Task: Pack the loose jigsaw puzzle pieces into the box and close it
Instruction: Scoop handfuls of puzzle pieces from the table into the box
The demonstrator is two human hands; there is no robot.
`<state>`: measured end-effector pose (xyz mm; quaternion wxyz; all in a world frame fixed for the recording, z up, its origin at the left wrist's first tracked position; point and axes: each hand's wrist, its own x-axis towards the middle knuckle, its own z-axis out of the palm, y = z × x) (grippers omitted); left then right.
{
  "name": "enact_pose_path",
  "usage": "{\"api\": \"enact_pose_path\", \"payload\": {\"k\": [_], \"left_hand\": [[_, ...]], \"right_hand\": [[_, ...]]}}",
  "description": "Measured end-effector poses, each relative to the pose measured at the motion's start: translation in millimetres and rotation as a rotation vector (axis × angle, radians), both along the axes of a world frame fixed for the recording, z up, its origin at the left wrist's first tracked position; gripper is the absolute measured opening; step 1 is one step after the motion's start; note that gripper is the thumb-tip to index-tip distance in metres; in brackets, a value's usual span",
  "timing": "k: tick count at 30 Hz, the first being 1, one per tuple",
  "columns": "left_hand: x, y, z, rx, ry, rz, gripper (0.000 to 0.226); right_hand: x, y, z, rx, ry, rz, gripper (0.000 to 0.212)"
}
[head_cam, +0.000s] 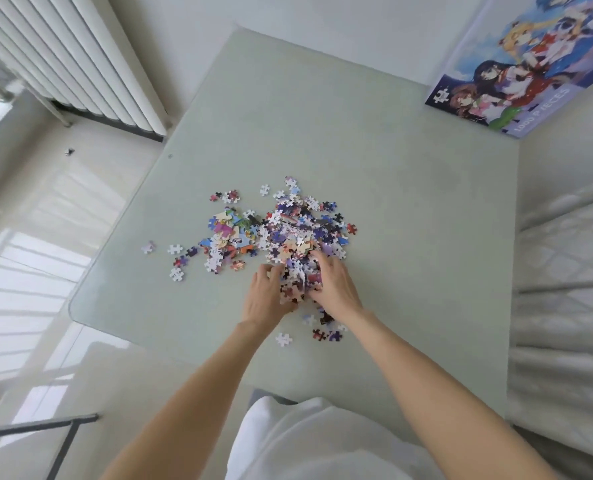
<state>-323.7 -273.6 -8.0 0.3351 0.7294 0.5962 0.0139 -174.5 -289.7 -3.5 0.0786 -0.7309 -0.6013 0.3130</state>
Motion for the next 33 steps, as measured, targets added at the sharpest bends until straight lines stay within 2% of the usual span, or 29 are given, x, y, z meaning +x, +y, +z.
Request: {"api": "enact_pose_path", "payload": {"k": [4,7,11,13,15,19,23,25,28,33], "left_hand": [[2,22,-3,0.000,-0.037,0.020,0.065],[4,30,-5,0.025,-0.061,-0.002,0.061],[5,32,-5,0.046,-0.040,-0.046,0.066],[5,34,-5,0.049,-0.028,-0.085,0.062],[3,37,-4,0.052,-0.027,-0.114,0.056],[-2,41,1,0.039,-0.097,-0.132,0.049],[-6,48,5,0.069,-0.180,-0.116,0.038],[-7,52,7,0.094,-0.237,-0.087,0.031],[-7,59,10,0.117,-0.257,-0.083,0.027],[-10,64,10,0.023,-0.191,-0.040,0.020]], "right_hand": [[8,12,-2,0.052,-0.026,0.003,0.057],[12,13,-3,0.095,-0.104,0.013,0.052],[15,20,-1,0.083,-0.185,0.078,0.062],[14,23,1,0.066,-0.157,0.113,0.073],[14,23,3,0.060,-0.124,0.107,0.074],[17,17,5,0.032,-0.071,-0.011,0.054],[19,12,11,-0.007,0.085,-0.218,0.051],[18,12,16,-0.020,0.133,-0.213,0.056],[15,15,21,-0.056,0.143,-0.120,0.082],[8,27,16,-0.124,-0.265,0.120,0.108]]}}
